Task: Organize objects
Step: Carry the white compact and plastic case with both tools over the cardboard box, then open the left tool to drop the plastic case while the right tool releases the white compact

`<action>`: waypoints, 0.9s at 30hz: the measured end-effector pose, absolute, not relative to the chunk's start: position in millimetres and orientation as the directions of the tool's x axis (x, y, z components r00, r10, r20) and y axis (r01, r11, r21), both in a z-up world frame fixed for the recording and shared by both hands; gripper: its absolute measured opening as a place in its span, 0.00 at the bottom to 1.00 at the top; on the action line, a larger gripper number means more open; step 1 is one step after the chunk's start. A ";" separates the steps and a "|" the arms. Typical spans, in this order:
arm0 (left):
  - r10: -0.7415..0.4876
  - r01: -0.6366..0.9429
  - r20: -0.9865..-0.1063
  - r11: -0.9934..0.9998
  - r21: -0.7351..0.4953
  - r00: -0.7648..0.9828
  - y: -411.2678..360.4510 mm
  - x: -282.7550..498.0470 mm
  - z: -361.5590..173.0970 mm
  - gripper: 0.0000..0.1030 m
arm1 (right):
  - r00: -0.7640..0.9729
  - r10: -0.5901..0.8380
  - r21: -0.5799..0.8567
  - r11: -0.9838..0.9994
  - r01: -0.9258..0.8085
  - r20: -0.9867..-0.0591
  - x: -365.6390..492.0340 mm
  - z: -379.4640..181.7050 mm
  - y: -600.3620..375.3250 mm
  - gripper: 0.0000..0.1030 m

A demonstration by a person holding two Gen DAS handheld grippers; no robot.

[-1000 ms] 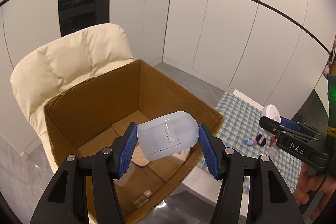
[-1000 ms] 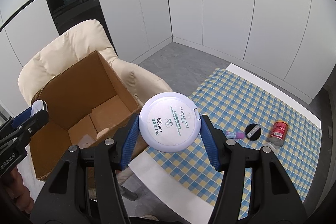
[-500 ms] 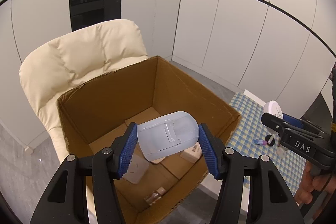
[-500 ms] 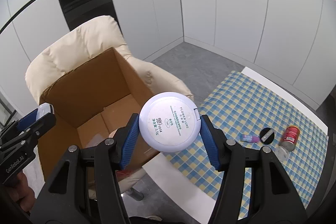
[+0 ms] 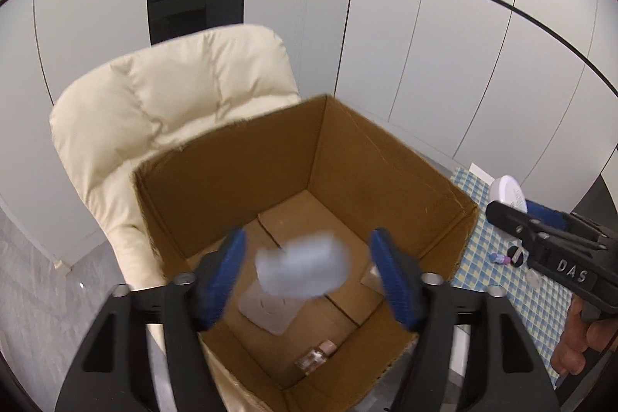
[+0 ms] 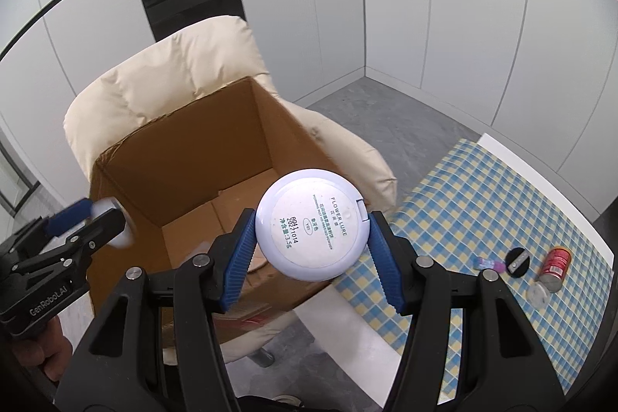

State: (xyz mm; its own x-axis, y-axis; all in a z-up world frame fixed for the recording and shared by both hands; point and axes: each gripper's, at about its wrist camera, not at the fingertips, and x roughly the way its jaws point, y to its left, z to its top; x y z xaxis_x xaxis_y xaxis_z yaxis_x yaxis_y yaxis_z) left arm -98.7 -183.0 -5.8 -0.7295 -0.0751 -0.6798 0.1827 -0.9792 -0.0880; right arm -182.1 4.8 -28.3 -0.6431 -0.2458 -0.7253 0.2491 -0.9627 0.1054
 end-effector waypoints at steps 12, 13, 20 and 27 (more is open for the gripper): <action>-0.143 0.235 -0.654 -0.971 -0.054 -0.743 -206.4 -79.2 2.3 1.00 | -0.622 -0.265 0.106 -0.954 0.280 -0.737 -188.1 -29.9 -33.3 0.58; -0.147 0.234 -0.650 -0.971 -0.050 -0.746 -207.3 -77.5 2.7 1.00 | -0.619 -0.270 0.107 -0.952 0.287 -0.737 -188.7 -30.0 -38.6 0.58; -0.161 0.248 -0.645 -0.968 -0.046 -0.747 -219.6 -66.5 4.4 1.00 | -0.597 -0.291 0.105 -0.940 0.326 -0.748 -189.9 -33.2 -65.2 0.58; -0.181 0.271 -0.645 -0.962 -0.041 -0.742 -236.7 -54.1 4.8 1.00 | -0.580 -0.305 0.111 -0.932 0.346 -0.756 -194.6 -35.6 -87.5 0.58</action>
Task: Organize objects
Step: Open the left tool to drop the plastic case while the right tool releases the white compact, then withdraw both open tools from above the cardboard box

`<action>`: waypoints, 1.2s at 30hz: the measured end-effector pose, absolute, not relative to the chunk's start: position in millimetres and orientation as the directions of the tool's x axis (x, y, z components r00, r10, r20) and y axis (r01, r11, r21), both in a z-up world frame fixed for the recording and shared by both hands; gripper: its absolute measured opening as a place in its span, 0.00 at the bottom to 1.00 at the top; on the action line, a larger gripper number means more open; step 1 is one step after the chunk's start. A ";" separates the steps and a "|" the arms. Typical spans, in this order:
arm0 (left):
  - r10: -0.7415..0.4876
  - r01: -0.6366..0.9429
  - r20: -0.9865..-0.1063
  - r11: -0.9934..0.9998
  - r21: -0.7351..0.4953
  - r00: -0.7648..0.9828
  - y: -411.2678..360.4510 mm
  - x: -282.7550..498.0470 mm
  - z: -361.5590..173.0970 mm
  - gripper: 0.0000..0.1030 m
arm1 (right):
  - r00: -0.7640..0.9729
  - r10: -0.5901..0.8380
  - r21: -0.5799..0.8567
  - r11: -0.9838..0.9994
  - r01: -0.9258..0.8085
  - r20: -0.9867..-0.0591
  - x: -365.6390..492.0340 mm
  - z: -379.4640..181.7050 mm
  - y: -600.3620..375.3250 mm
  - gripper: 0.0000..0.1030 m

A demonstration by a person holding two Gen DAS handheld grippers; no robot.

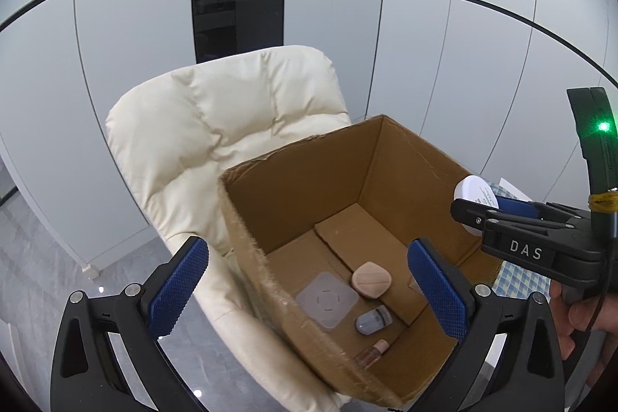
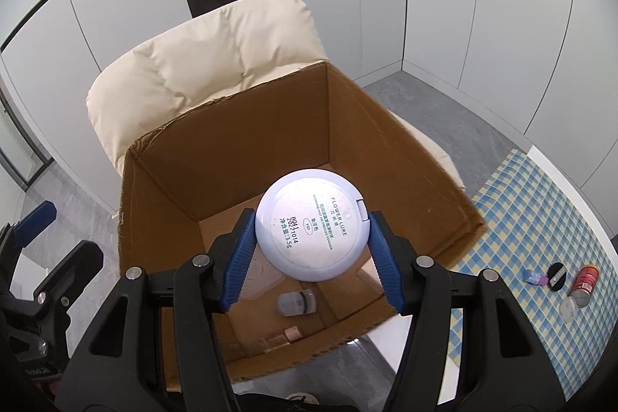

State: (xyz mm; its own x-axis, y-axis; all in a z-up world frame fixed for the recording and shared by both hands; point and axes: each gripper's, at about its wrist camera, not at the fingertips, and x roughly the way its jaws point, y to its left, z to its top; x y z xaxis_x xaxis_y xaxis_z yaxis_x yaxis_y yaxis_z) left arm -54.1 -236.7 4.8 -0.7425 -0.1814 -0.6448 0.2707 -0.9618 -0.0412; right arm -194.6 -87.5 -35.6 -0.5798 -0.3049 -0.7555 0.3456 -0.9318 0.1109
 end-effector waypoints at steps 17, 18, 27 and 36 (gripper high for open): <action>-0.238 0.343 -0.646 -0.938 -0.040 -0.726 -279.1 -28.1 7.1 1.00 | -0.576 -0.292 0.071 -0.925 0.374 -0.764 -193.1 -37.7 -136.1 0.59; -0.240 0.347 -0.646 -0.937 -0.041 -0.725 -281.0 -27.0 7.1 1.00 | -0.580 -0.287 0.066 -0.926 0.371 -0.763 -193.4 -38.0 -137.7 0.63; -0.250 0.365 -0.645 -0.930 -0.049 -0.722 -289.3 -25.8 7.1 1.00 | -0.615 -0.264 0.031 -0.931 0.363 -0.743 -191.4 -35.3 -142.6 0.95; -0.243 0.355 -0.649 -0.934 -0.044 -0.721 -281.8 -31.0 6.0 1.00 | -0.616 -0.249 0.031 -0.939 0.341 -0.748 -194.6 -35.9 -134.3 1.00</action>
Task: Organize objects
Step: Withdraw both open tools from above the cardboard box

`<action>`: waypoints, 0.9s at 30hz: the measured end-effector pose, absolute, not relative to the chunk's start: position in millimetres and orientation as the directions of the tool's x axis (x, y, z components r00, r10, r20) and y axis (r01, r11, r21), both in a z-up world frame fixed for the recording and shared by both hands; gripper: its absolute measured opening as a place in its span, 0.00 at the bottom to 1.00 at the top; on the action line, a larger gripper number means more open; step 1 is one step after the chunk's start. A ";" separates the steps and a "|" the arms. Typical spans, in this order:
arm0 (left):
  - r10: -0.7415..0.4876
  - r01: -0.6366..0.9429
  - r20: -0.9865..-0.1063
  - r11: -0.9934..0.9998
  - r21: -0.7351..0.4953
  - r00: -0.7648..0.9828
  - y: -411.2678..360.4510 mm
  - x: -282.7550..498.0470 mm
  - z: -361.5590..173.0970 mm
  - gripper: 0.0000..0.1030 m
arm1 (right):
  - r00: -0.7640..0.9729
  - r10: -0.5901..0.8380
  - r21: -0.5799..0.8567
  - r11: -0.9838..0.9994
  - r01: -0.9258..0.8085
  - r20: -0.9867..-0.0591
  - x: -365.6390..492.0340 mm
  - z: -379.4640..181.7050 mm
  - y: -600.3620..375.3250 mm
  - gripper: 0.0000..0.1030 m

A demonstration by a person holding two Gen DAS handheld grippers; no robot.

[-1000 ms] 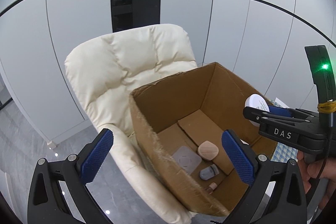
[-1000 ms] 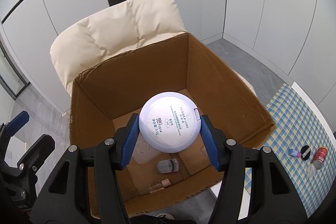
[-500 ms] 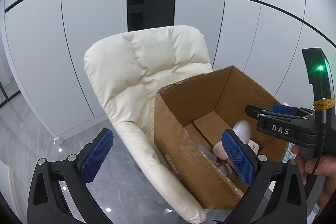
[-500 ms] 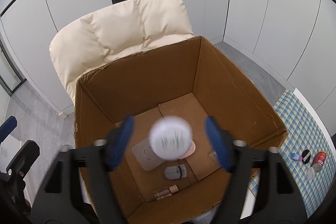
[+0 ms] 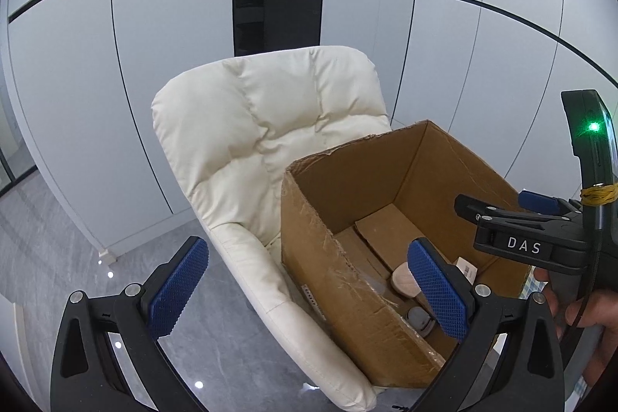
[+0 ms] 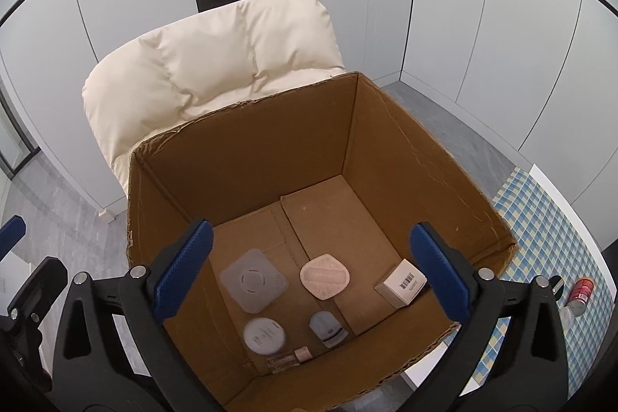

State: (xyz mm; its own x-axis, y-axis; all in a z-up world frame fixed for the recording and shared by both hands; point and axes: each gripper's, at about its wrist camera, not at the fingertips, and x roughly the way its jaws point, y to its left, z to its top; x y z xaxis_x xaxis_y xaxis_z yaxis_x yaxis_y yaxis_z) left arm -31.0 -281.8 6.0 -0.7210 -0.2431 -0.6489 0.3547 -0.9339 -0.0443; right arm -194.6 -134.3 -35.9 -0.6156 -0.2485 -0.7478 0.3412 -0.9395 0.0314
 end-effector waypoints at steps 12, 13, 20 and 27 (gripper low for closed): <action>-0.230 0.343 -0.654 -0.938 -0.048 -0.721 -264.1 -45.4 4.6 1.00 | -0.620 -0.235 0.038 -0.949 0.314 -0.749 -196.6 -35.4 -107.2 1.00; -0.229 0.341 -0.654 -0.939 -0.047 -0.721 -262.0 -46.7 4.7 1.00 | -0.621 -0.233 0.036 -0.949 0.313 -0.748 -196.6 -35.4 -103.8 1.00; -0.223 0.328 -0.654 -0.944 -0.041 -0.723 -248.2 -55.9 4.7 1.00 | -0.630 -0.223 0.038 -0.955 0.293 -0.744 -195.8 -34.6 -85.5 1.00; -0.213 0.316 -0.657 -0.948 -0.041 -0.724 -235.7 -63.4 4.2 1.00 | -0.636 -0.209 0.039 -0.962 0.270 -0.743 -196.6 -33.3 -67.6 1.00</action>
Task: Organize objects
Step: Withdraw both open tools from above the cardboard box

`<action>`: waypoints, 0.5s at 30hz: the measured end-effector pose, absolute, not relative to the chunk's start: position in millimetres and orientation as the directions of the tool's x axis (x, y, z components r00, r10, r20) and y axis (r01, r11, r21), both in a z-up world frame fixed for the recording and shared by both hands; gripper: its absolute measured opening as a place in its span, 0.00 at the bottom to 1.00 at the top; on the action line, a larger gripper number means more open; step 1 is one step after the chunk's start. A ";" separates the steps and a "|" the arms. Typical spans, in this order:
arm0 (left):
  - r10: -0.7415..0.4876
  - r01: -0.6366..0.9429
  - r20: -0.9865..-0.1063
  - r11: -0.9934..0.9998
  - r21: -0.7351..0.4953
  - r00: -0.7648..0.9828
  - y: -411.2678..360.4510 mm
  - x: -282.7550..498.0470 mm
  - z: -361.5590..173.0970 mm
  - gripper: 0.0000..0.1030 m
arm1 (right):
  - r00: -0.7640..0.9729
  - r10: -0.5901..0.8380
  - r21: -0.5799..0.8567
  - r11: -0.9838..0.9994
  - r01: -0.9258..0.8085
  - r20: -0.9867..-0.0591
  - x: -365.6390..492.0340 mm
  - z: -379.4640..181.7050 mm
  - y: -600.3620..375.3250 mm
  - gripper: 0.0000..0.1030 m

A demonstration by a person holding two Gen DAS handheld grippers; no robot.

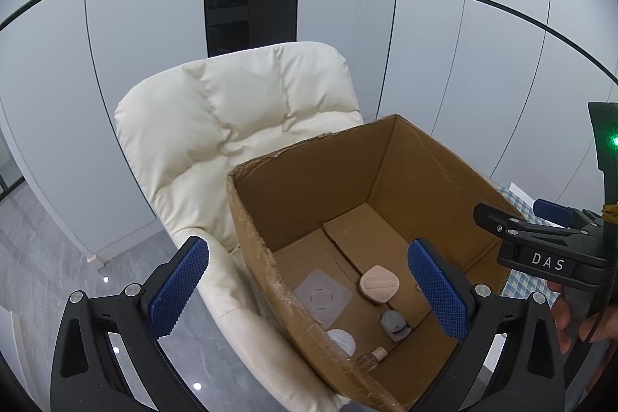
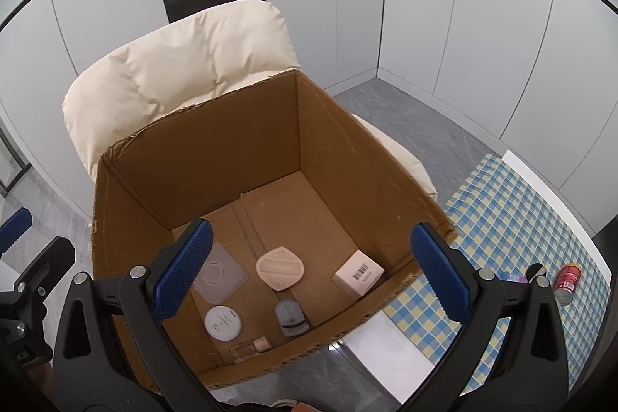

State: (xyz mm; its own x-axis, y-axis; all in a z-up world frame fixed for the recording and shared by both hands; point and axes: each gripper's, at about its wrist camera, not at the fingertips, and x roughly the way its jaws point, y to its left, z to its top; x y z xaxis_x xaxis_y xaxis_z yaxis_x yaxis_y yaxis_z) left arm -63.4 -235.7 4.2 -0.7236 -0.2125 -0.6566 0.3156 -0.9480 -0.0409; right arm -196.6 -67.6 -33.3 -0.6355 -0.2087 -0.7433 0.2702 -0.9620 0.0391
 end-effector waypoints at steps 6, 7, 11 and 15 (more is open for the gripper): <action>-0.204 0.302 -0.659 -0.953 -0.036 -0.723 -224.2 -69.9 3.9 1.00 | -0.639 -0.195 0.042 -0.968 0.246 -0.744 -197.2 -33.5 -51.8 1.00; -0.202 0.299 -0.660 -0.953 -0.036 -0.724 -222.4 -70.7 3.8 1.00 | -0.640 -0.194 0.044 -0.969 0.243 -0.744 -197.2 -33.5 -49.7 1.00; -0.194 0.288 -0.660 -0.957 -0.036 -0.726 -214.3 -75.2 3.9 1.00 | -0.642 -0.183 0.045 -0.973 0.225 -0.744 -197.5 -33.5 -38.8 1.00; -0.181 0.271 -0.663 -0.962 -0.034 -0.727 -204.8 -80.5 2.0 1.00 | -0.643 -0.174 0.043 -0.976 0.215 -0.746 -197.0 -34.0 -29.7 1.00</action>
